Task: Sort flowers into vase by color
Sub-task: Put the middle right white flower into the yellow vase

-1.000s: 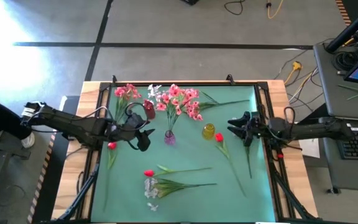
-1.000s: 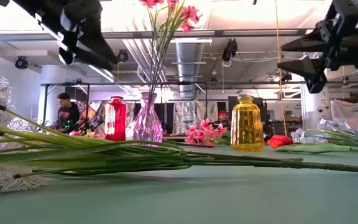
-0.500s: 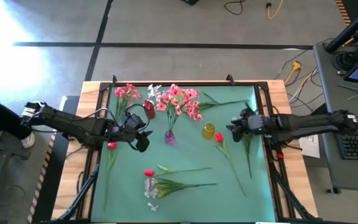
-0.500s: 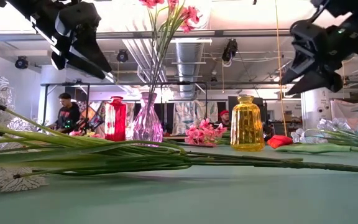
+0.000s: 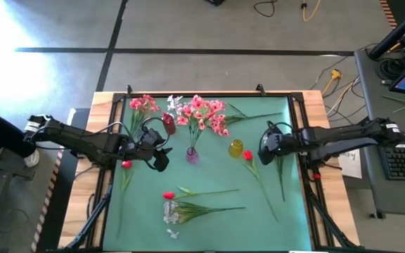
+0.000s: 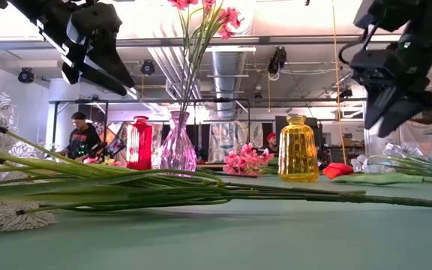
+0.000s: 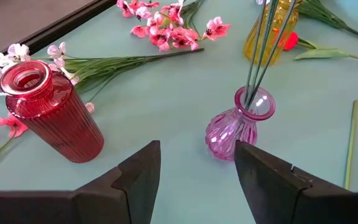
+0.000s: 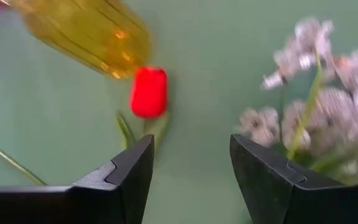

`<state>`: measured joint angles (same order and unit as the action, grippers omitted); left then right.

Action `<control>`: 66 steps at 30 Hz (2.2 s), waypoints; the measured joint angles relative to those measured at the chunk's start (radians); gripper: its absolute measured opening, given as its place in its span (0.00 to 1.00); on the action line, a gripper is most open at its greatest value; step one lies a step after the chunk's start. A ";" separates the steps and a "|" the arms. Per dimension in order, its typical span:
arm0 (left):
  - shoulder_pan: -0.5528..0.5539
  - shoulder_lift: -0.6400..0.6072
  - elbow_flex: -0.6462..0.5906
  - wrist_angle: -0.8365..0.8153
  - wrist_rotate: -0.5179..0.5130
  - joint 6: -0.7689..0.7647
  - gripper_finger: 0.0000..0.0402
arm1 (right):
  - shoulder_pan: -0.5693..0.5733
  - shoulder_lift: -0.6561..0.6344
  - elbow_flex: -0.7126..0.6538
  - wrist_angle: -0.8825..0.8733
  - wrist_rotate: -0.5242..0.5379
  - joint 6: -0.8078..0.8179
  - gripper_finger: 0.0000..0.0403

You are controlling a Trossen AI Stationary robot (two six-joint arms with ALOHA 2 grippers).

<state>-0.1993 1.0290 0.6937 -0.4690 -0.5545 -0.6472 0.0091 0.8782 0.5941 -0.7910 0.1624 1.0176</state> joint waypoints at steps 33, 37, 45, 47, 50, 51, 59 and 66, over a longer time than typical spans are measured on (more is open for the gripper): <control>0.000 0.000 0.000 -0.021 -0.003 -0.002 0.48 | 0.110 0.280 0.008 -0.254 -0.083 0.303 0.50; 0.000 0.000 0.000 -0.021 -0.003 -0.005 0.48 | 0.110 0.324 0.008 -0.252 -0.082 0.301 0.50; 0.000 0.000 0.000 -0.021 -0.003 -0.006 0.48 | 0.110 0.334 0.008 -0.237 -0.055 0.298 0.50; 0.000 0.000 0.000 -0.021 -0.003 -0.006 0.48 | 0.110 0.334 0.008 -0.235 -0.054 0.298 0.50; 0.000 0.000 0.000 -0.020 -0.003 -0.006 0.48 | 0.110 0.334 0.008 -0.216 -0.043 0.298 0.50; 0.000 0.000 0.000 -0.020 -0.003 -0.006 0.48 | 0.110 0.334 0.008 -0.212 -0.037 0.297 0.50; 0.000 0.000 0.000 -0.019 -0.003 -0.006 0.48 | 0.110 0.335 0.007 -0.200 -0.023 0.298 0.50; 0.000 0.000 0.000 -0.019 -0.003 -0.009 0.48 | 0.110 0.335 0.007 -0.190 -0.003 0.299 0.50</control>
<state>-0.1993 1.0294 0.6937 -0.4881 -0.5579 -0.6564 0.1196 1.2133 0.6014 -0.9813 0.1590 1.3163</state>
